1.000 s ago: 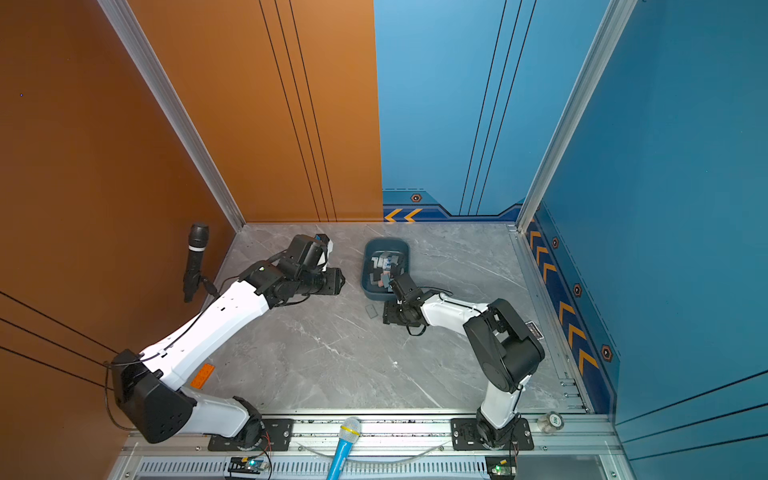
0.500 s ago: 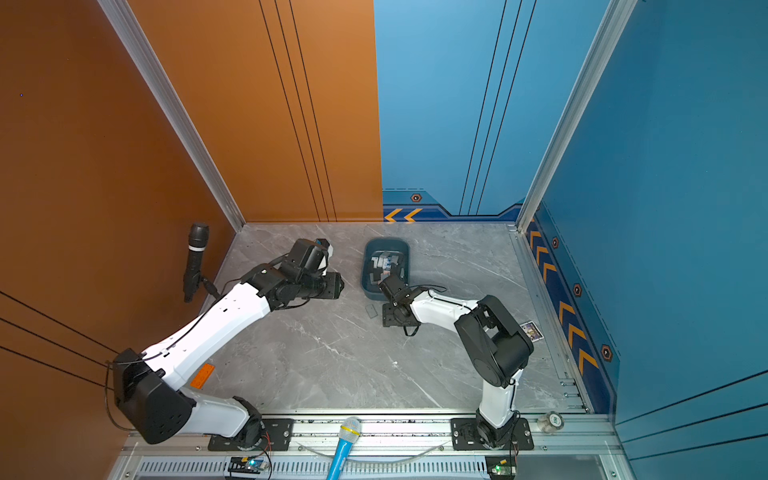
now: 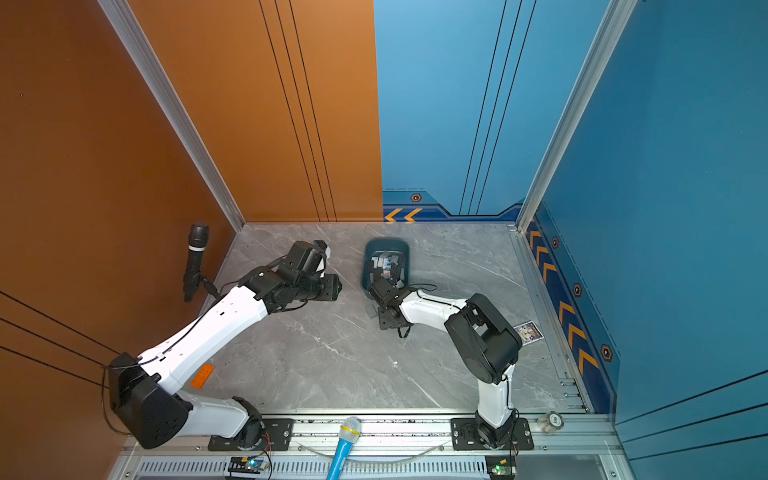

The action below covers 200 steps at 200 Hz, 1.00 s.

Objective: Put the eraser in the storage box
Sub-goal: Pick up the eraser from the center of the board.

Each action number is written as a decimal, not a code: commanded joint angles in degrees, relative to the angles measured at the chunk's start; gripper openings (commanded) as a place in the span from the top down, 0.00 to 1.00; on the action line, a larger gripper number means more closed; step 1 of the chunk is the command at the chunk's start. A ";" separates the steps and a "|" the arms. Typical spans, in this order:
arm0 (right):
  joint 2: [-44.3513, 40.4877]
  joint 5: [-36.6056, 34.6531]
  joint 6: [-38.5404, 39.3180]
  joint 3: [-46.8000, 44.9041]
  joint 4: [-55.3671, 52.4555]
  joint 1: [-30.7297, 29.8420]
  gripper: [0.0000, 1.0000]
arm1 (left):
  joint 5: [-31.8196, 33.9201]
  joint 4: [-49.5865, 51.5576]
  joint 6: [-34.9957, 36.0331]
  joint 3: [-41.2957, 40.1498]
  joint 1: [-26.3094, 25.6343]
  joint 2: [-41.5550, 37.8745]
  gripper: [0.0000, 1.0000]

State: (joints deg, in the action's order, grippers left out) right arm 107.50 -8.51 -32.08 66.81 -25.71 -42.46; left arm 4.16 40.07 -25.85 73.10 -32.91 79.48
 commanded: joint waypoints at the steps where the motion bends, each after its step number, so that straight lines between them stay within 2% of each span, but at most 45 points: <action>1: 1.79 -1.09 0.45 0.13 -3.82 -0.25 0.46 | 1.46 0.23 -0.68 -1.12 0.23 -1.53 0.46; 24: 1.83 -0.67 0.35 0.11 -3.65 -0.10 0.53 | 1.42 0.17 -0.71 -1.16 0.39 -1.52 0.46; 51: 1.49 0.22 0.17 0.16 -3.47 0.25 0.55 | 1.45 0.17 -0.77 -1.25 0.39 -1.68 0.46; 200: -10.84 0.97 1.08 2.28 -8.94 0.23 0.54 | 1.15 0.07 -1.04 -1.78 0.79 -1.53 0.46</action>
State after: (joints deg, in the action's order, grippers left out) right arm 100.05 -7.73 -31.70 67.29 -30.92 -42.30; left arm 4.19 40.05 -26.44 72.27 -32.58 78.63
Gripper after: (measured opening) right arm 0.462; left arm 0.539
